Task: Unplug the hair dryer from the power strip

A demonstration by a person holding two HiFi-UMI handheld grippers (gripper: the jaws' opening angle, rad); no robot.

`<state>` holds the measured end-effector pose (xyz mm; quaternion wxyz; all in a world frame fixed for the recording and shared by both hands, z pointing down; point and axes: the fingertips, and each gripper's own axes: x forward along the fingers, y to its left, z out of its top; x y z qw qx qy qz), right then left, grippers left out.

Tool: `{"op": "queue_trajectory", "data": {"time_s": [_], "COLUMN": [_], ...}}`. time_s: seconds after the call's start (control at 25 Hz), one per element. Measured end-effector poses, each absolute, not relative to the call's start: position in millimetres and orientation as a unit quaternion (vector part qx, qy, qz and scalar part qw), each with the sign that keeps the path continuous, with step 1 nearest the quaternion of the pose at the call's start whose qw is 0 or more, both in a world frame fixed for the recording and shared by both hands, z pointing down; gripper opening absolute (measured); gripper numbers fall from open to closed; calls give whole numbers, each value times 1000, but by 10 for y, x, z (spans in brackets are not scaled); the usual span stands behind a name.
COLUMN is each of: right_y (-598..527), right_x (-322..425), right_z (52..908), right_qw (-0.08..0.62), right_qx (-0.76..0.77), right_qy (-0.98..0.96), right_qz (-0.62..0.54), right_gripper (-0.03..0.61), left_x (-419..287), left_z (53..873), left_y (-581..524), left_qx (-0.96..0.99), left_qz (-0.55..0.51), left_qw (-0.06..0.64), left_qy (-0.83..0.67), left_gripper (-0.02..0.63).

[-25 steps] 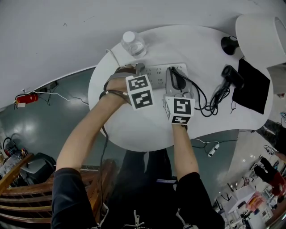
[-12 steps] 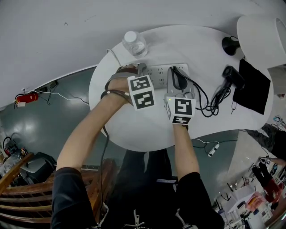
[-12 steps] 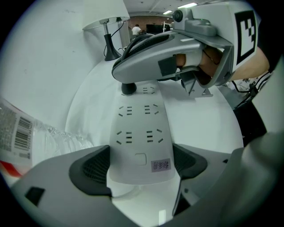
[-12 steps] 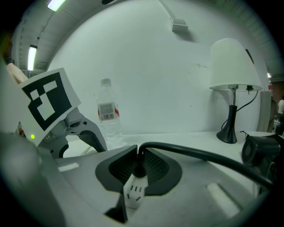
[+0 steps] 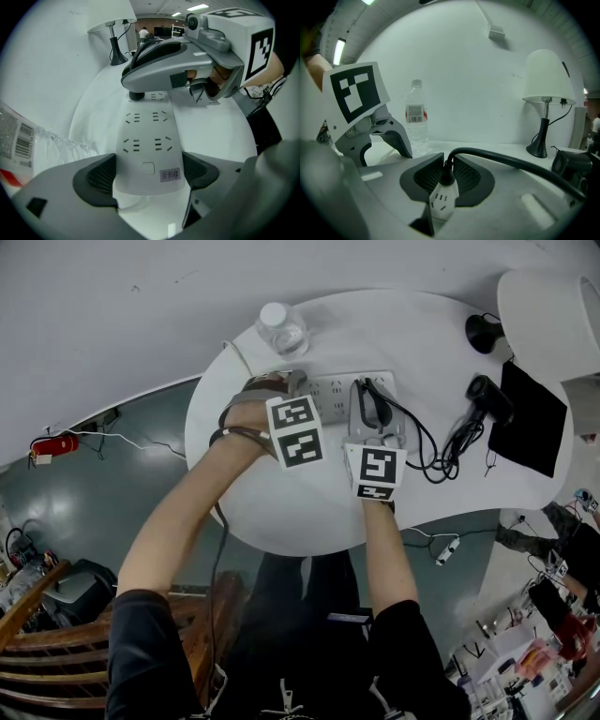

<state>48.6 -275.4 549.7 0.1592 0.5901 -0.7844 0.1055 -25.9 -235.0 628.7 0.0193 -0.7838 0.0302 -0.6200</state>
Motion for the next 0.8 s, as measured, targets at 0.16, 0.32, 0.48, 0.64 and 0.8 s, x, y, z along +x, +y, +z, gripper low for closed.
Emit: {"op": "queue_trajectory", "data": {"time_s": [0.16,0.32,0.48,0.64,0.8], "right_y": [-2755,-2725,-2765,-2817,-2760], "right_x": [482,526,547,545,542], "right_z": [5507,5527,5506,5515,5335], "right_qw": [165,148,143,147,134], "right_qx": [597,600,601,601,609], "right_qy": [-779,-775,-773,-771,-774], "right_qz": [99,131,142,151,109], "right_gripper": [60,48,46,46,44], "left_x": [-256,-255,-245,-247,-238], "left_z": [6287,6293,6302,6309,6304], "left_y": [-2353,-2348,-2340,-2350,-2345], "left_qx": [-784,-783,-780,-778,-779], "left_qz": [-619,-621,-625,-627,-625], "left_qw": [20,20,28,28,25], "left_qy": [32,32,26,29,33], "left_gripper": [416,416,416,416,416]}}
